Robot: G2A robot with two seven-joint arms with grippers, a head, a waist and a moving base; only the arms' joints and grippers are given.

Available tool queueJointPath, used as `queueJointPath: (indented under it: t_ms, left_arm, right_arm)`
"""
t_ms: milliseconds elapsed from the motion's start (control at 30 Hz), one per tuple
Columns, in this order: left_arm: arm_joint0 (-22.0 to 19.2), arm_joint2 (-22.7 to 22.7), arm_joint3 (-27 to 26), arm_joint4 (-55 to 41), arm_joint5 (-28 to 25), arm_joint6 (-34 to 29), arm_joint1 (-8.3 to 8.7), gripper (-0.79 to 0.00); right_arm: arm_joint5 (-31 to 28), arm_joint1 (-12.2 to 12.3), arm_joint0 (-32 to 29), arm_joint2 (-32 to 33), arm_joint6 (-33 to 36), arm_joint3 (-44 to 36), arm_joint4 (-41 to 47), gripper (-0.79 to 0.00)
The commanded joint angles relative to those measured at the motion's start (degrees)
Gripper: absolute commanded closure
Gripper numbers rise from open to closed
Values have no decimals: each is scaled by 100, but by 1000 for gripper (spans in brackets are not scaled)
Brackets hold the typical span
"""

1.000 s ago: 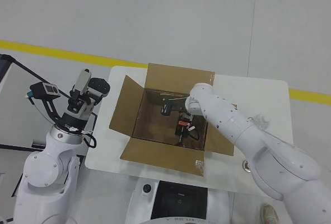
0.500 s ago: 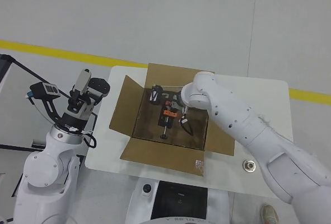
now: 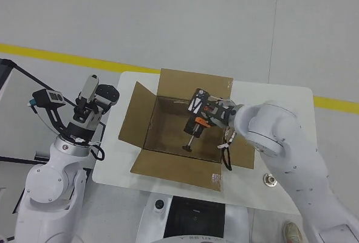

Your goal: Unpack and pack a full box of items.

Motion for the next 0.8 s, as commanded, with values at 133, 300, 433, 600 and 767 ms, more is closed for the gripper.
queueJointPath:
  t_ms: [133,300,433,600,767]
  left_arm:
    - [0,0,0,0,0,0,0,-785]
    - [0,0,0,0,0,0,0,-785]
    - [0,0,0,0,0,0,0,-785]
    - [0,0,0,0,0,0,0,-785]
    - [0,0,0,0,0,0,0,-785]
  right_arm:
    - [268,208,-1200,1344,97,-1317,83,0]
    - [554,297,-2243,2416,-87,-2024,636,0]
    - [486,348,-2931,3153,-348,-2024,915,0]
    - [528,352,-3222,3330,-468,-2024,1096,0]
    - [528,352,-3222,3330,-468,-2024,1096,0]
